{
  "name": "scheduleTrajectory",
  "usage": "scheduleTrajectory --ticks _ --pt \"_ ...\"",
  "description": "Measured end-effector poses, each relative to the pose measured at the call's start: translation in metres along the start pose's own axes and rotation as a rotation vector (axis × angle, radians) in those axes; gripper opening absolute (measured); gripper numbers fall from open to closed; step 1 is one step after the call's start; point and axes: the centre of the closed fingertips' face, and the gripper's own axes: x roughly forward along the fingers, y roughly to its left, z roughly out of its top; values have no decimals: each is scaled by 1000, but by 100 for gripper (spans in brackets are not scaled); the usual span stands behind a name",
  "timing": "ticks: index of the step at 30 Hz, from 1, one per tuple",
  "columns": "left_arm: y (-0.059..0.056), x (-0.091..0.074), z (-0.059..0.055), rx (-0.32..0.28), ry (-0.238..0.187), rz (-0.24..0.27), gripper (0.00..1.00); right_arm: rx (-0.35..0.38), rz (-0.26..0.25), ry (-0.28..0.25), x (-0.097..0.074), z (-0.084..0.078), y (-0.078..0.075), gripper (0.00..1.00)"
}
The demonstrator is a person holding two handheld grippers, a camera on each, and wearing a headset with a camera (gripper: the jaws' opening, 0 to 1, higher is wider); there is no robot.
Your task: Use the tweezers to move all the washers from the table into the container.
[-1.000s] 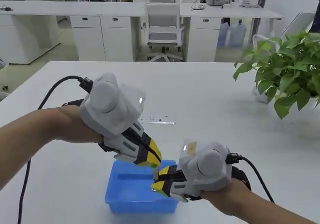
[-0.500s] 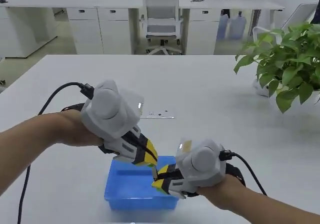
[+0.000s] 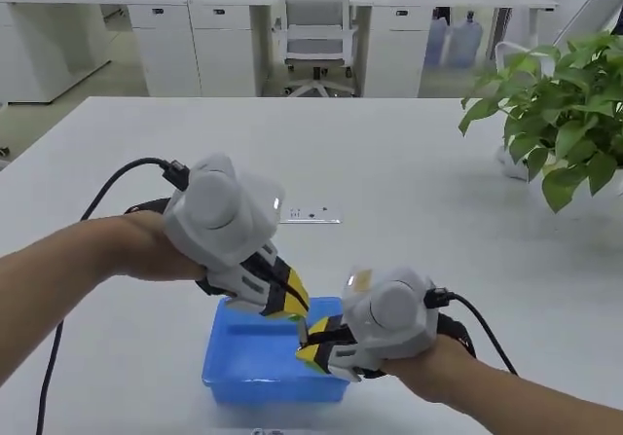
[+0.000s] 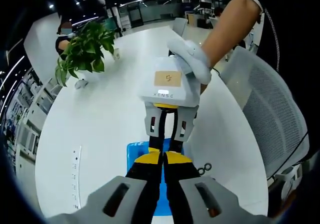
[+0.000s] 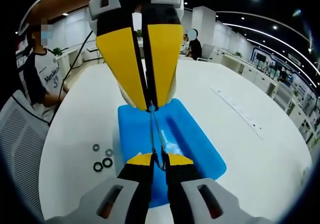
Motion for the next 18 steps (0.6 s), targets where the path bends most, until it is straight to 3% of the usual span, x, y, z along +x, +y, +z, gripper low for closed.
scheduleTrajectory --ticks 18 --pt "0 5 -6 0 18 -15 4 10 8 13 6 -7 -2 10"
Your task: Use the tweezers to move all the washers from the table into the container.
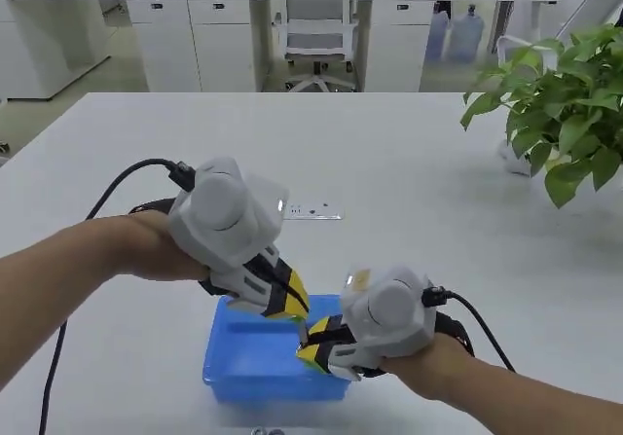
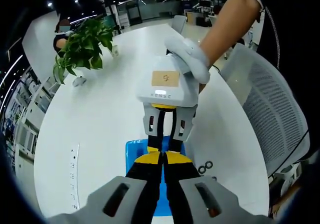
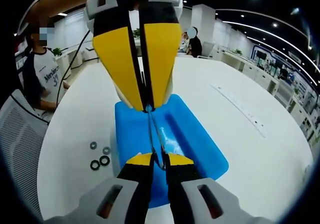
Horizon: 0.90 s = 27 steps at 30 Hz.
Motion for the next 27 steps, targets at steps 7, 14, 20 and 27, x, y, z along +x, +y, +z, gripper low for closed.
scheduleTrajectory --ticks 7,14,20,27 --pt "-1 -3 -1 3 6 1 4 5 -6 -9 0 2 -1 11" --pt "-4 -8 2 7 12 0 4 5 -9 -21 -2 7 1 11" --pt "-7 -14 6 12 16 2 4 -5 -14 -35 -8 14 4 11" --pt "-15 -24 16 16 15 -2 4 -18 -15 -49 -16 22 13 10"
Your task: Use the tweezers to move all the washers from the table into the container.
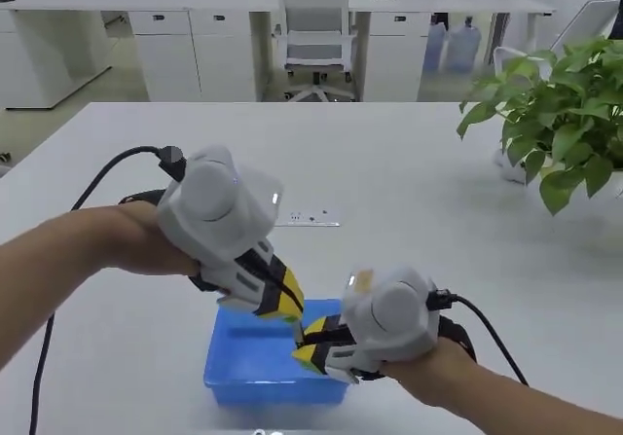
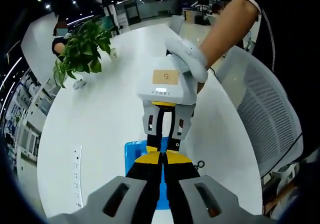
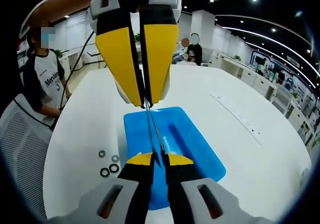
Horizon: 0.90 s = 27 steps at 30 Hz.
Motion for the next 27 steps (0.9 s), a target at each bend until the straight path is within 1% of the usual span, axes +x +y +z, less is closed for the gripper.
scheduleTrajectory --ticks 9,13,18,27 --pt "-18 -12 10 7 -6 -11 4 -19 19 -25 -9 12 20 8" --pt "-27 -15 11 10 1 -18 4 -23 27 -31 -10 15 30 8" --pt "-37 -16 13 10 3 -21 4 -19 32 -41 -12 14 40 8" --pt "-52 -9 11 17 12 -29 4 -20 36 -42 -12 7 55 8"
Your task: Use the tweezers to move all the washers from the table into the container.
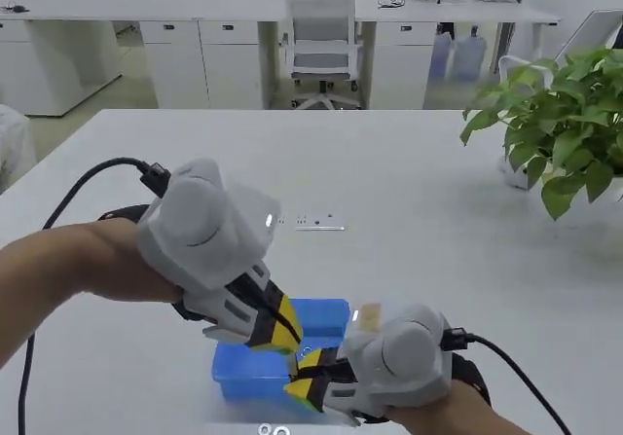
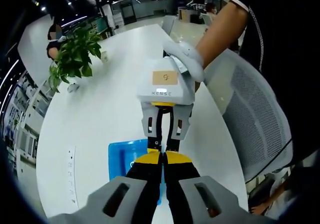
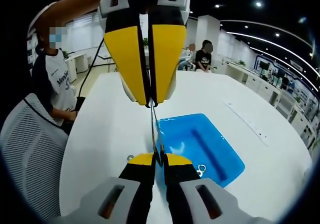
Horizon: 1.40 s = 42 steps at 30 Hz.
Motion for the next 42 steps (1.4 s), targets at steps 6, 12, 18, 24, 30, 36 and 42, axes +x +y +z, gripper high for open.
scheduleTrajectory --ticks 6,12,18,24,30,36,42 --pt "-7 5 -5 2 8 0 4 7 -2 0 3 -6 7 8" --pt "-14 11 -13 -8 11 5 4 2 -1 15 8 -14 14 9" --pt "-21 16 -19 -23 12 7 4 4 9 22 13 -20 21 10" --pt "-26 19 -24 -32 18 0 4 6 13 31 18 -25 27 11" --pt "-33 23 -28 -38 21 -9 4 11 21 38 21 -29 34 11" --pt "-39 28 -32 -50 24 -22 4 8 34 53 23 -37 41 11" --pt "-42 32 -35 -54 30 -33 4 14 45 62 26 -41 46 12"
